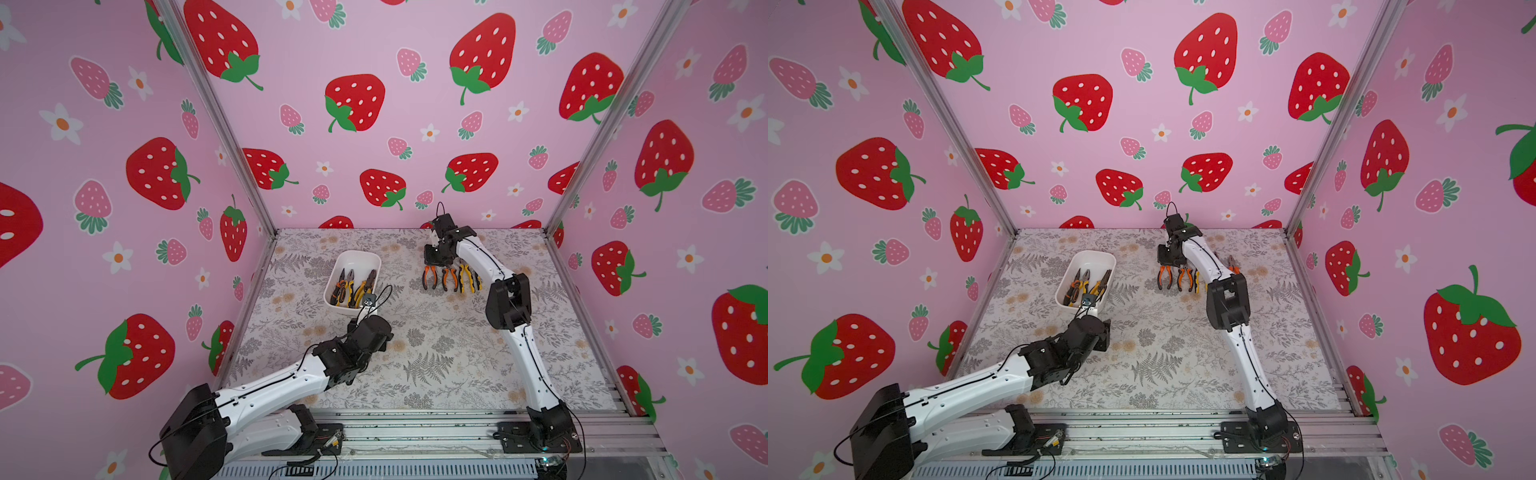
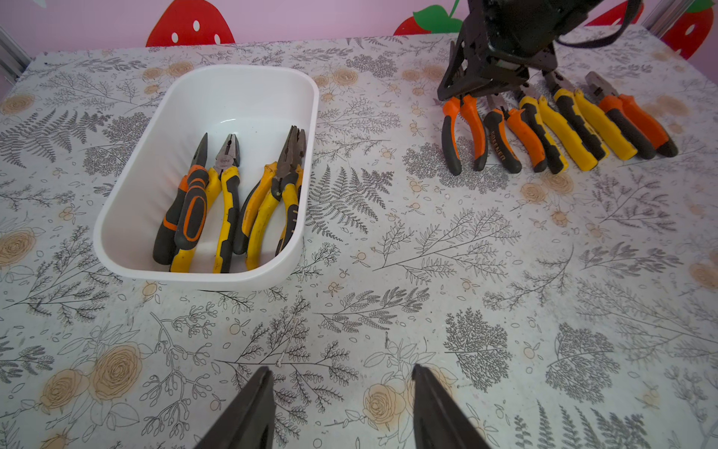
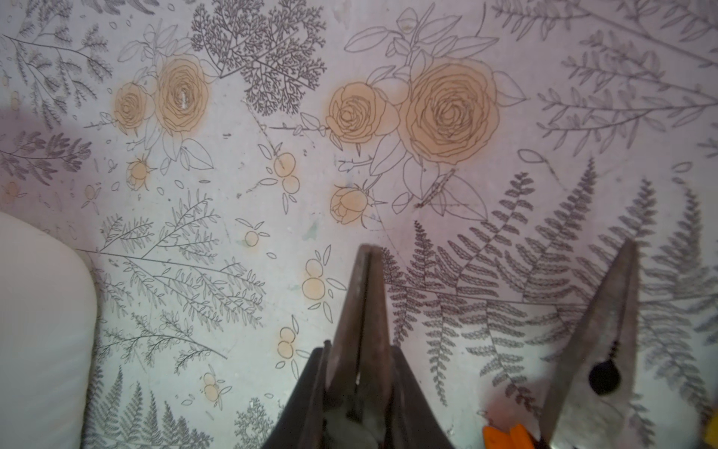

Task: Take the pliers out of the storage box
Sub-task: Place the pliers at the center of the board.

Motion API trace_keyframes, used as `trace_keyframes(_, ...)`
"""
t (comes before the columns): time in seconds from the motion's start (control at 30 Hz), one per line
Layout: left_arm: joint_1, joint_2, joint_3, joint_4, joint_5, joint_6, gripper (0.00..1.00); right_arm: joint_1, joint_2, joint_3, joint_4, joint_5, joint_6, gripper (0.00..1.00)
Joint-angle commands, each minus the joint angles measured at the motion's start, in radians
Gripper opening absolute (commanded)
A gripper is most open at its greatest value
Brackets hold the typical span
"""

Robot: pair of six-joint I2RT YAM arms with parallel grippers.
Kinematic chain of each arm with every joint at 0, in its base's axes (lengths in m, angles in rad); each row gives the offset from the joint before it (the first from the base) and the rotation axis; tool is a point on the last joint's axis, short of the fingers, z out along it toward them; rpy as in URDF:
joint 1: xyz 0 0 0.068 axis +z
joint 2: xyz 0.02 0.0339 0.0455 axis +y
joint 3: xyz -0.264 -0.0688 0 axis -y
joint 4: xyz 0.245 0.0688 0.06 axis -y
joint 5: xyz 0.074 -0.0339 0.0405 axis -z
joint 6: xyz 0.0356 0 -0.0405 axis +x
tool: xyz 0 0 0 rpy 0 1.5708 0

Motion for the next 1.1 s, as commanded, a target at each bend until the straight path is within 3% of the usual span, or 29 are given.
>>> trace_keyframes(0.0,0.006,-0.009,0.002,0.005,0.002,-0.002,0.58,-0.006,0.054,-0.001,-0.039,0.013,-0.013,0.26)
trace_keyframes(0.83,0.011,-0.01,0.0,0.007,0.008,-0.004,0.57,-0.013,0.052,-0.015,-0.03,0.05,-0.007,0.38)
trace_keyframes(1.07,0.012,-0.01,0.0,0.005,0.009,-0.006,0.57,-0.013,0.03,-0.033,-0.028,0.065,-0.01,0.32)
